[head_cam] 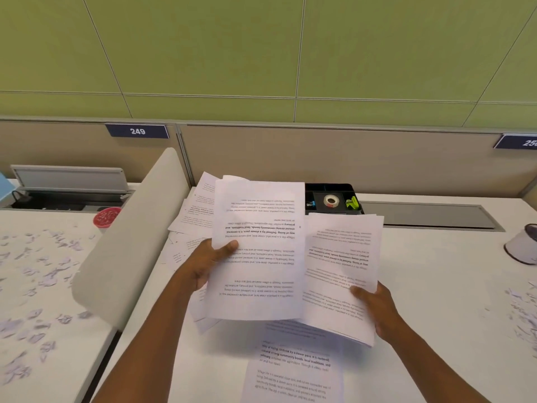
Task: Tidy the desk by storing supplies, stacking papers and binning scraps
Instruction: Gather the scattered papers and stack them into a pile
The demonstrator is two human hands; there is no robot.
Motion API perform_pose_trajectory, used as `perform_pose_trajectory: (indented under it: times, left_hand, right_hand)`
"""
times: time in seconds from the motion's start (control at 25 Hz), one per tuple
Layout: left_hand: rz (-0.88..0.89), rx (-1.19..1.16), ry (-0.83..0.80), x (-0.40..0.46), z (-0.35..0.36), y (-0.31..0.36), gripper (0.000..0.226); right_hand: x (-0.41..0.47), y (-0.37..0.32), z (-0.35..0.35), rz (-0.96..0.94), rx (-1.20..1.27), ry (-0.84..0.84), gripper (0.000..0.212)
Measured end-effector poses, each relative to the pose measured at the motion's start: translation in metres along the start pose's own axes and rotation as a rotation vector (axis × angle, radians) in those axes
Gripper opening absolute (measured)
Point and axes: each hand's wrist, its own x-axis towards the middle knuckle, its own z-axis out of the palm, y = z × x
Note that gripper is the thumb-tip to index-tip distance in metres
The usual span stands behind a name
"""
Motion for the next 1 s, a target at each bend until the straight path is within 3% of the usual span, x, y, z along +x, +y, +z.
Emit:
perform_pose_trajectory:
  times: [0.16, 0.32, 0.52, 0.68, 0.8, 0.92, 1.0]
  left_hand:
    - [-0.037, -0.089, -0.096, -0.003, 0.015, -0.001, 0.079]
    - [-0.022, -0.289, -0.154, -0.005, 0.016, 0.001, 0.073]
    - [-0.001, -0.405, -0.177, -0.010, 0.017, 0.001, 0.048]
    - [-0.016, -0.160, -0.076, -0.014, 0.023, -0.008, 0.029]
    - [-0.062, 0.080, 0.045, -0.015, 0.032, -0.019, 0.034]
    - [-0.026, 0.130, 0.151, -0.014, 0.045, -0.026, 0.036]
    - [-0.014, 0.092, 0.109, -0.014, 0.053, -0.028, 0.039]
  right_hand:
    - [-0.002, -0.007, 0.031, -0.050, -0.052, -0.124, 0.033]
    - [-0.001, -0.009, 0.045, -0.090, -0.149, -0.118, 0.028]
    - [-0.006, -0.007, 0.055, -0.071, -0.120, -0.146, 0.028]
    - [-0.013, -0.015, 0.066, -0.034, -0.021, -0.218, 0.030]
    - [-0.020, -0.025, 0.070, -0.031, 0.019, -0.289, 0.039]
    - [-0.027, -0.031, 0.071, -0.038, 0.035, -0.340, 0.051]
    - [-0.033, -0.033, 0.067, -0.035, 0.032, -0.349, 0.045]
